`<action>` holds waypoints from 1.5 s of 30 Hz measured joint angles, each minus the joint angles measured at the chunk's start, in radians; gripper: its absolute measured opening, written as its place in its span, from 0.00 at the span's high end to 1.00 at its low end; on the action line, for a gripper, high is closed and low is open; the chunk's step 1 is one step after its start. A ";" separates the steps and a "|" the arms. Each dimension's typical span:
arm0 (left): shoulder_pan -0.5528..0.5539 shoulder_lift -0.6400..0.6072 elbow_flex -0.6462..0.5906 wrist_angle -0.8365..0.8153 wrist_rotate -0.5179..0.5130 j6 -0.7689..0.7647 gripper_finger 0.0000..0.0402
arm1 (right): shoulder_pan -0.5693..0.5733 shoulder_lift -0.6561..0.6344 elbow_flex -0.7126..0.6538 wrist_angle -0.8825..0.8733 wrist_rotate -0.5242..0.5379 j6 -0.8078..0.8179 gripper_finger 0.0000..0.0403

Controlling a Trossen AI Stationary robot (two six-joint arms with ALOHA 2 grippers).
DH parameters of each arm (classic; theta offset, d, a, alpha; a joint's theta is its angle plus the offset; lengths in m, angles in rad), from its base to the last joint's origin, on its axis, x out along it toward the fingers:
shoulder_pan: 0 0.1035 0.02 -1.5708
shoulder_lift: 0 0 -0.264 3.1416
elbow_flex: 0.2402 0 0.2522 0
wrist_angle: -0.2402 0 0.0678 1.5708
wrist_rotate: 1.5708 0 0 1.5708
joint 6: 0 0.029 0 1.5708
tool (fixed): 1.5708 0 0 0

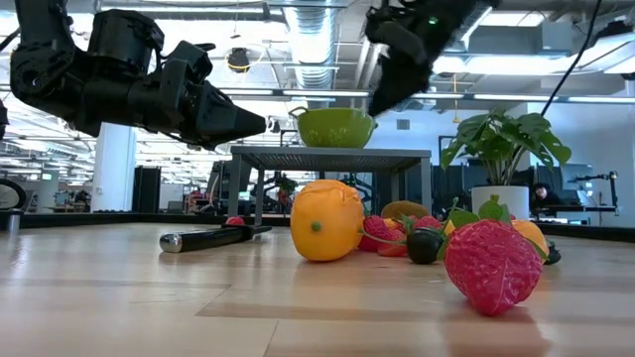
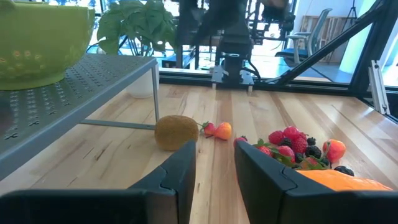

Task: Pick & Place Fruit
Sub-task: Put the strawberry into the green strainer bowl on the shelf

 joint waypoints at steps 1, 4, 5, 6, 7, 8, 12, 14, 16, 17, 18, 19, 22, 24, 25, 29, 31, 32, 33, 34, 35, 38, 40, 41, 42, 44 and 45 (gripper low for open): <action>0.000 0.000 0.000 0.000 0.000 0.000 0.74 | 0.022 -0.001 -0.020 0.000 0.005 0.016 0.82; 0.000 0.000 0.000 0.000 0.000 0.000 0.74 | 0.079 -0.003 -0.088 -0.038 0.048 0.092 0.82; 0.000 0.000 0.000 0.000 0.000 0.000 0.74 | 0.092 -0.005 -0.112 -0.046 0.067 0.124 0.82; 0.000 0.000 0.000 0.000 0.000 0.000 0.74 | 0.104 -0.005 -0.134 -0.049 0.088 0.158 0.82; 0.000 0.000 0.000 0.000 0.001 0.000 0.74 | 0.113 -0.005 -0.158 -0.048 0.106 0.193 0.82; 0.000 0.000 0.000 0.000 0.003 0.000 0.74 | 0.117 -0.005 -0.182 -0.050 0.121 0.226 0.82; 0.000 0.000 0.000 0.000 0.004 0.000 0.74 | 0.117 -0.006 -0.258 -0.017 0.152 0.341 0.82; 0.000 0.000 0.000 0.000 0.003 0.000 0.74 | 0.117 -0.006 -0.289 -0.001 0.153 0.376 0.82; 0.000 0.000 0.000 0.000 0.003 0.000 0.74 | 0.117 -0.006 -0.313 0.019 0.153 0.413 0.82; 0.000 0.000 0.000 0.000 0.003 0.000 0.74 | 0.117 -0.006 -0.322 0.018 0.153 0.438 0.82; 0.000 0.000 0.000 0.000 0.003 0.000 0.74 | 0.117 -0.006 -0.329 0.012 0.153 0.463 0.82; 0.000 0.000 0.000 0.000 0.003 0.000 0.74 | 0.117 -0.006 -0.336 0.010 0.154 0.486 0.82; 0.000 0.000 0.000 0.000 0.003 0.000 0.74 | 0.117 -0.006 -0.357 0.017 0.180 0.551 0.82; 0.000 0.000 0.000 0.000 0.003 0.000 0.74 | 0.117 -0.006 -0.375 0.017 0.205 0.591 0.80; 0.000 0.000 0.000 0.000 0.002 0.000 0.74 | 0.117 -0.006 -0.384 0.019 0.210 0.613 0.79; 0.000 0.000 0.000 0.000 -0.001 0.000 0.74 | 0.107 -0.006 -0.415 0.047 0.241 0.711 0.72; 0.000 0.000 0.000 0.000 -0.001 0.000 0.74 | 0.101 -0.007 -0.437 0.102 0.254 0.742 0.68; 0.000 0.000 0.000 0.000 -0.001 0.000 0.74 | 0.097 -0.007 -0.450 0.133 0.257 0.753 0.65; 0.000 0.000 0.000 0.000 -0.001 0.000 0.74 | 0.094 -0.007 -0.464 0.166 0.257 0.757 0.63; 0.000 0.000 0.000 0.000 -0.001 0.000 0.74 | 0.089 -0.007 -0.477 0.198 0.257 0.762 0.60; 0.000 0.000 0.000 0.000 -0.001 0.000 0.74 | 0.086 -0.007 -0.487 0.220 0.256 0.770 0.58; 0.000 0.000 0.000 0.000 -0.001 0.000 0.74 | 0.083 -0.007 -0.513 0.253 0.254 0.794 0.51; 0.000 0.000 0.000 0.000 -0.001 0.000 0.74 | 0.083 -0.007 -0.528 0.261 0.254 0.823 0.47; 0.000 0.000 0.000 0.000 -0.001 0.000 0.74 | 0.084 -0.006 -0.533 0.261 0.254 0.834 0.46; 0.000 0.000 0.000 0.000 0.000 0.000 0.74 | 0.084 -0.007 -0.540 0.263 0.254 0.845 0.45; 0.000 0.000 0.000 0.000 0.000 0.000 0.74 | 0.084 -0.006 -0.547 0.263 0.253 0.865 0.45; 0.000 0.000 0.000 0.000 0.000 0.000 0.74 | 0.086 -0.004 -0.550 0.273 0.254 0.869 0.45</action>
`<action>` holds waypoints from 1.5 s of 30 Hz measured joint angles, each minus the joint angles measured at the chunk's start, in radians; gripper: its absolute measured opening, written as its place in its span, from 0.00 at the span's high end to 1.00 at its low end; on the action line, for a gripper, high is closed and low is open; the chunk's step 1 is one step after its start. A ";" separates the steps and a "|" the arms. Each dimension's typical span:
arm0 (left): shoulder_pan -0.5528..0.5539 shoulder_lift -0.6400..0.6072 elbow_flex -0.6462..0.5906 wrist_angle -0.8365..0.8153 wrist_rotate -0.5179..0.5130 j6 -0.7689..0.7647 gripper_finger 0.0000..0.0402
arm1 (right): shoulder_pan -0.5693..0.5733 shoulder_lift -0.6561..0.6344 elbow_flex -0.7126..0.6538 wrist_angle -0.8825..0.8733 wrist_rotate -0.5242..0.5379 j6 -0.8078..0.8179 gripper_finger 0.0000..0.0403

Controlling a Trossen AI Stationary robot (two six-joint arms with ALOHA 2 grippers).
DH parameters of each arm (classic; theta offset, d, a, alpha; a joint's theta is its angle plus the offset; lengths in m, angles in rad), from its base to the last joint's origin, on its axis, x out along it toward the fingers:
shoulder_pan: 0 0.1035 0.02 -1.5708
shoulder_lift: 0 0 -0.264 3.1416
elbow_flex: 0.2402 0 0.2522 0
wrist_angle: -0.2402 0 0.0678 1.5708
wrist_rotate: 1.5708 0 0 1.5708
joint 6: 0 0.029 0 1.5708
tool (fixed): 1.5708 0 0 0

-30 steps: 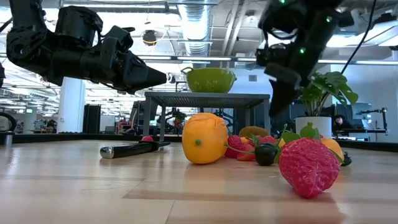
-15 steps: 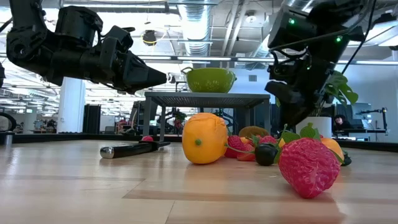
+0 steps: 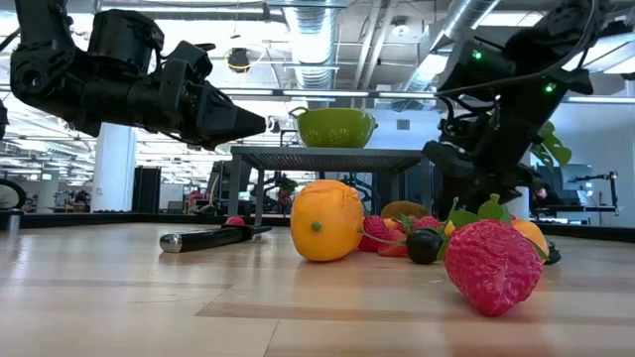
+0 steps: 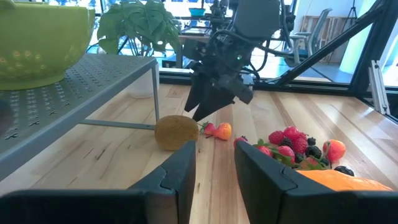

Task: Pick & Place Fruit
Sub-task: Put the strawberry into the green strainer bowl on the shelf

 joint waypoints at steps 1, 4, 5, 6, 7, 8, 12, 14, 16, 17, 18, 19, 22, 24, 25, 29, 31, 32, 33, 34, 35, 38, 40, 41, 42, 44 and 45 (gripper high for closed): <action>0.000 0.000 0.000 0.000 0.000 0.000 0.74 | 0.002 0.003 -0.004 0.018 0.001 0.000 0.45; 0.000 0.000 0.000 0.000 0.000 0.000 0.74 | 0.008 0.003 -0.012 0.075 0.001 -0.007 0.47; 0.000 0.000 0.000 0.000 0.000 0.000 0.74 | 0.009 0.003 -0.018 0.099 0.001 -0.011 0.49; 0.000 0.000 0.000 0.000 0.000 0.000 0.74 | 0.008 0.003 -0.026 0.117 0.001 -0.014 0.50; 0.000 0.000 0.000 0.000 0.000 0.000 0.74 | 0.008 0.003 -0.034 0.131 0.001 -0.015 0.51; 0.000 0.000 0.000 0.000 0.001 0.000 0.74 | 0.008 0.003 -0.043 0.146 0.001 -0.015 0.53; 0.000 0.000 0.000 0.000 0.005 0.000 0.74 | 0.008 0.003 -0.072 0.192 0.001 -0.016 0.58; 0.000 0.000 0.000 0.000 0.004 0.000 0.74 | 0.010 0.003 -0.073 0.196 0.001 -0.016 0.61; 0.000 0.000 0.000 0.000 0.004 0.000 0.74 | 0.013 0.003 -0.073 0.202 0.001 -0.016 0.63; 0.000 0.000 0.000 0.000 0.004 0.000 0.74 | 0.013 0.003 -0.073 0.203 0.001 -0.016 0.64; 0.000 0.000 0.000 0.000 0.004 0.000 0.74 | 0.013 0.003 -0.073 0.205 0.001 -0.016 0.65; 0.000 0.000 0.000 0.000 0.004 0.000 0.74 | 0.013 0.003 -0.073 0.206 0.001 -0.016 0.65; 0.000 0.000 0.000 0.000 0.003 0.000 0.74 | 0.013 0.003 -0.073 0.205 0.001 -0.016 0.67; 0.000 0.000 0.000 0.000 0.003 0.000 0.74 | 0.013 0.003 -0.073 0.204 0.001 -0.016 0.68; 0.000 0.000 0.000 0.000 0.003 0.000 0.74 | 0.013 0.003 -0.073 0.204 0.001 -0.016 0.68; 0.000 0.000 0.000 0.000 0.003 0.000 0.74 | 0.013 0.003 -0.073 0.204 0.001 -0.016 0.69; 0.000 0.000 0.000 0.000 -0.001 0.000 0.74 | 0.013 0.003 -0.073 0.203 0.001 -0.016 0.68; 0.000 0.000 0.000 0.000 -0.001 0.000 0.74 | 0.012 0.003 -0.073 0.203 0.002 -0.016 0.67; 0.000 0.000 0.000 0.000 -0.001 0.000 0.74 | 0.010 0.003 -0.073 0.203 0.002 -0.017 0.66; 0.000 0.000 0.000 0.000 -0.001 0.000 0.74 | 0.008 0.003 -0.073 0.203 0.002 -0.020 0.66; 0.000 0.000 0.000 0.000 -0.001 0.000 0.74 | 0.005 0.003 -0.073 0.203 0.002 -0.019 0.65; 0.000 0.000 0.000 0.000 -0.001 0.000 0.74 | 0.003 0.006 -0.073 0.194 0.003 -0.019 0.63; 0.000 0.000 0.000 0.000 0.000 0.000 0.74 | 0.004 0.040 -0.071 0.204 0.004 -0.019 0.63; 0.000 0.000 0.000 0.000 0.000 0.000 0.74 | 0.004 0.059 -0.072 0.206 0.003 -0.019 0.63; 0.000 0.000 0.000 0.000 0.000 0.000 0.74 | 0.004 0.084 -0.073 0.226 0.007 -0.018 0.63; 0.000 0.000 0.000 0.000 0.000 0.000 0.74 | 0.005 0.139 -0.069 0.283 0.044 -0.020 0.63; 0.000 0.000 0.000 0.000 0.000 0.000 0.74 | 0.005 0.157 -0.068 0.301 0.053 -0.020 0.64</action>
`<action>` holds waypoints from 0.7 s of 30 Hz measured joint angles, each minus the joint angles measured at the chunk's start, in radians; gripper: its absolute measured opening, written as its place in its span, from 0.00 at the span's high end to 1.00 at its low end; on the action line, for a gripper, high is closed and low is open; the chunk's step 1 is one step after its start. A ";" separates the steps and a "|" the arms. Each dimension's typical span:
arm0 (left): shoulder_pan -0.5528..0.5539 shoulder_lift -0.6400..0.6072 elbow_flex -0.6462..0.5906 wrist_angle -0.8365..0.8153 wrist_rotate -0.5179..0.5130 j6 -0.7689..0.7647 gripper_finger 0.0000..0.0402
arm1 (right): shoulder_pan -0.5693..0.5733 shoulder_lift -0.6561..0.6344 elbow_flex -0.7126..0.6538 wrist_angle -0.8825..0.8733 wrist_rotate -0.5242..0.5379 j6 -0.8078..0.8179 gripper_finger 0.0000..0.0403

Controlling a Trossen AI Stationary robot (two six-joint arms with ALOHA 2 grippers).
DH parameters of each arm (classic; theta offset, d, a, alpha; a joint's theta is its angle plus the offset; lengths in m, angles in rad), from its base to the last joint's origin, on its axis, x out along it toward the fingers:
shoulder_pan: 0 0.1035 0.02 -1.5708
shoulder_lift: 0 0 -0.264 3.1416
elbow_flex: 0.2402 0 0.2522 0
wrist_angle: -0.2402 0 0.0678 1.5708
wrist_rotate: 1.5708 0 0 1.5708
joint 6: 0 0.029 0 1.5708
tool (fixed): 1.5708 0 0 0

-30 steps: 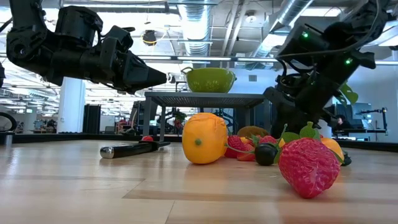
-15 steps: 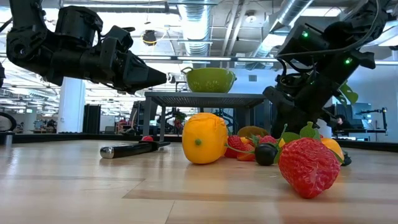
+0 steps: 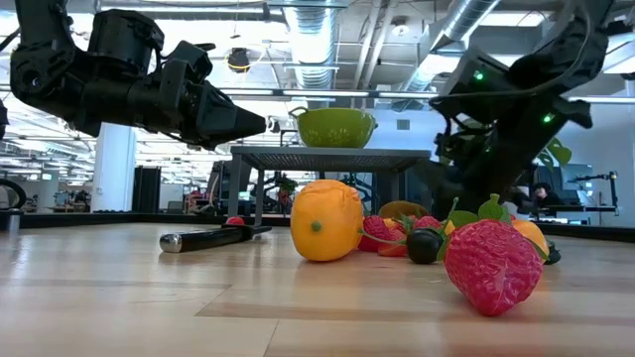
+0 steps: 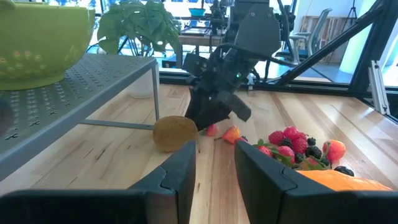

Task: Pick & Place Fruit
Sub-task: Put the strawberry into the green strainer bowl on the shelf

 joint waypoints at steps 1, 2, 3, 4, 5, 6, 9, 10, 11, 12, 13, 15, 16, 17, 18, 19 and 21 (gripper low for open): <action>0.000 0.000 0.000 0.000 0.000 0.000 0.74 | 0.000 0.015 0.001 0.012 0.009 0.000 0.64; 0.000 0.000 0.000 0.000 0.000 0.000 0.74 | 0.000 0.030 0.004 0.019 0.017 0.000 0.64; 0.000 0.000 0.000 0.000 0.000 0.000 0.74 | 0.000 0.038 0.007 0.023 0.019 -0.001 0.65; 0.000 0.000 0.000 0.000 0.000 0.000 0.74 | 0.000 0.039 0.010 0.021 0.015 -0.001 0.65; 0.000 0.000 0.000 0.000 0.000 0.000 0.74 | 0.004 0.039 0.013 0.018 0.010 -0.001 0.66; 0.000 0.000 0.000 0.000 0.000 0.000 0.74 | 0.007 0.037 0.015 0.014 0.008 -0.002 0.67; 0.000 0.000 0.000 0.000 0.001 0.000 0.74 | 0.018 0.009 0.013 0.014 0.001 -0.025 0.69; 0.000 0.000 0.000 0.000 0.001 0.000 0.74 | 0.020 0.000 0.012 0.005 -0.004 -0.025 0.71; 0.000 0.000 0.000 0.000 0.001 0.000 0.74 | 0.021 -0.014 0.011 -0.004 -0.017 -0.025 0.73; 0.000 0.000 0.000 0.000 0.001 0.000 0.74 | 0.022 -0.023 0.010 -0.013 -0.027 -0.026 0.74; 0.000 0.000 0.000 0.001 0.001 0.000 0.74 | 0.023 -0.029 0.009 -0.016 -0.030 -0.034 0.77; 0.000 0.000 0.000 0.001 0.003 0.000 0.74 | 0.023 -0.041 0.008 -0.019 -0.046 -0.049 0.82; 0.000 0.000 0.000 0.001 0.005 0.000 0.74 | 0.023 -0.044 0.008 -0.017 -0.053 -0.057 0.85; 0.000 0.000 0.000 0.002 0.005 0.000 0.74 | 0.024 -0.046 0.008 -0.016 -0.055 -0.067 0.89; 0.000 0.000 0.000 0.002 0.005 0.000 0.74 | 0.025 -0.047 0.008 -0.017 -0.056 -0.074 0.92; 0.000 0.000 0.000 0.002 0.005 0.000 0.74 | 0.027 -0.047 0.008 -0.017 -0.055 -0.079 0.96; 0.000 0.000 0.000 0.003 0.005 0.000 0.74 | 0.030 -0.048 0.008 -0.017 -0.050 -0.094 0.98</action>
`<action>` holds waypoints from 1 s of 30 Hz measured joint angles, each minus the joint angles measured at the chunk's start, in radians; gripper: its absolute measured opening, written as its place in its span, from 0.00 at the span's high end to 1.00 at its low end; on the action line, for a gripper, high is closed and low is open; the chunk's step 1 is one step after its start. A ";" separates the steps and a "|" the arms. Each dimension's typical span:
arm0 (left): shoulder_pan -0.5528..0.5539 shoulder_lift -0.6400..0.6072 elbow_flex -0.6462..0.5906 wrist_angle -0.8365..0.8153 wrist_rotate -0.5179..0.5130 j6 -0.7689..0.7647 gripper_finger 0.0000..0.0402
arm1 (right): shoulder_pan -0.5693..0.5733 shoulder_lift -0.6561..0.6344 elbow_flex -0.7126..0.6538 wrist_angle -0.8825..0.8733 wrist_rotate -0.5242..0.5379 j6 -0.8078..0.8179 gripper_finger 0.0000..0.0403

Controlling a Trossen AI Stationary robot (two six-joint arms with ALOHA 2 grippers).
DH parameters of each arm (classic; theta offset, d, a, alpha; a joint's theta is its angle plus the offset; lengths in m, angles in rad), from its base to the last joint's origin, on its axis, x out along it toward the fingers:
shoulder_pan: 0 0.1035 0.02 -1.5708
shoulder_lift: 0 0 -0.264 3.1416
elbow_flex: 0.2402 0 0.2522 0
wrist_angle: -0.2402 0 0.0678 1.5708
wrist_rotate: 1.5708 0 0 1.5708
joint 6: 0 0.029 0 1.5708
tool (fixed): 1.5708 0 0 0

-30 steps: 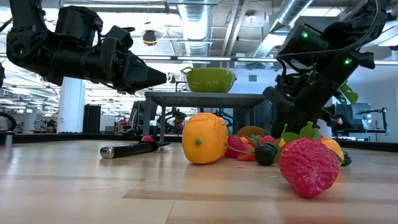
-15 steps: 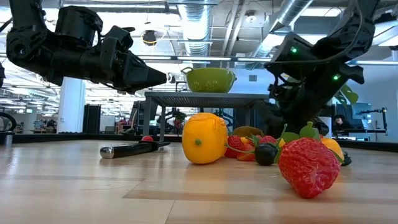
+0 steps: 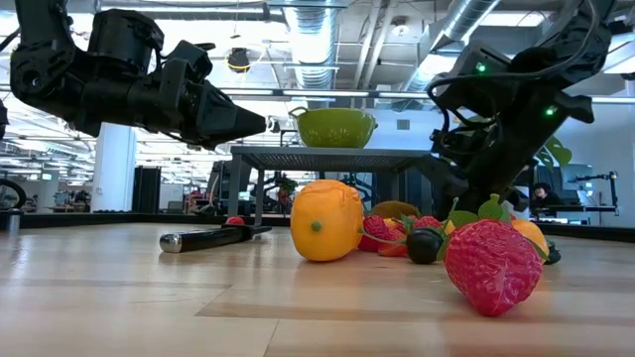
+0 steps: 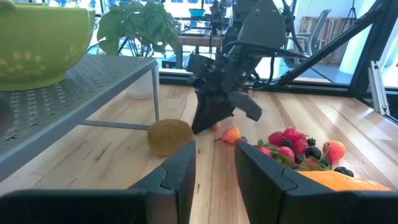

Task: Pick & Place Fruit
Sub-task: Put the strawberry into the green strainer bowl on the shelf

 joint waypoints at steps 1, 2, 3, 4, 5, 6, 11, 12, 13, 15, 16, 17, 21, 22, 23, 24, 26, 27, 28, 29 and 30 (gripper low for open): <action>0.000 0.000 0.000 0.001 0.000 0.000 0.74 | 0.003 -0.001 0.000 0.001 0.004 -0.003 0.98; 0.000 0.000 0.000 0.001 0.000 0.000 0.74 | 0.005 -0.001 0.000 0.002 0.007 -0.004 0.98; 0.000 0.000 0.000 0.002 0.000 0.000 0.74 | 0.008 -0.001 0.000 0.002 0.009 -0.007 0.99; 0.000 0.000 0.000 0.002 0.000 0.000 0.74 | 0.011 -0.001 0.000 0.002 0.009 -0.011 0.99; 0.000 0.000 0.000 0.002 -0.001 0.000 0.74 | 0.014 -0.001 0.000 0.005 0.011 -0.021 0.99; 0.000 0.000 0.000 0.002 -0.001 0.000 0.74 | 0.017 -0.001 0.001 0.007 0.014 -0.030 0.99; 0.000 0.000 0.000 0.005 -0.001 0.000 0.74 | 0.019 -0.002 0.001 0.008 0.021 -0.036 1.00; 0.000 0.000 0.000 0.005 -0.002 0.000 0.74 | 0.019 -0.005 0.001 0.008 0.021 -0.036 1.00; 0.000 0.000 0.000 0.005 -0.004 0.000 0.74 | 0.019 -0.012 0.001 0.006 0.021 -0.037 1.00; 0.000 0.000 0.000 0.005 -0.005 0.000 0.74 | 0.024 -0.034 0.003 0.010 0.024 -0.050 1.00; 0.000 0.000 0.000 0.005 -0.005 0.000 0.74 | 0.028 -0.049 0.005 0.009 0.024 -0.058 1.00; 0.000 0.000 0.000 0.005 -0.005 0.000 0.74 | 0.032 -0.066 0.007 0.007 0.024 -0.067 1.00; 0.000 0.000 0.000 0.005 -0.005 0.000 0.74 | 0.051 -0.152 0.048 0.029 0.025 -0.162 1.00; 0.000 0.000 0.000 0.005 -0.005 0.000 0.74 | 0.054 -0.174 0.058 0.054 0.026 -0.204 1.00; 0.000 0.000 0.000 0.006 -0.005 0.000 0.74 | 0.056 -0.190 0.071 0.089 0.027 -0.253 1.00; 0.000 0.000 0.000 0.006 -0.005 0.000 0.74 | 0.056 -0.205 0.082 0.128 0.027 -0.302 1.00; 0.000 0.000 0.000 0.006 -0.005 0.000 0.74 | 0.055 -0.231 0.106 0.205 0.027 -0.406 1.00; 0.000 0.000 0.000 0.007 -0.005 0.000 0.74 | 0.053 -0.240 0.119 0.246 0.027 -0.458 1.00; 0.000 0.000 0.000 0.007 -0.004 0.000 0.74 | 0.049 -0.245 0.132 0.282 0.027 -0.512 1.00; 0.000 0.000 0.000 0.008 -0.004 0.000 0.74 | 0.046 -0.248 0.148 0.309 0.026 -0.564 1.00; 0.000 0.000 0.000 0.009 -0.004 0.000 0.74 | 0.040 -0.248 0.164 0.327 0.026 -0.606 1.00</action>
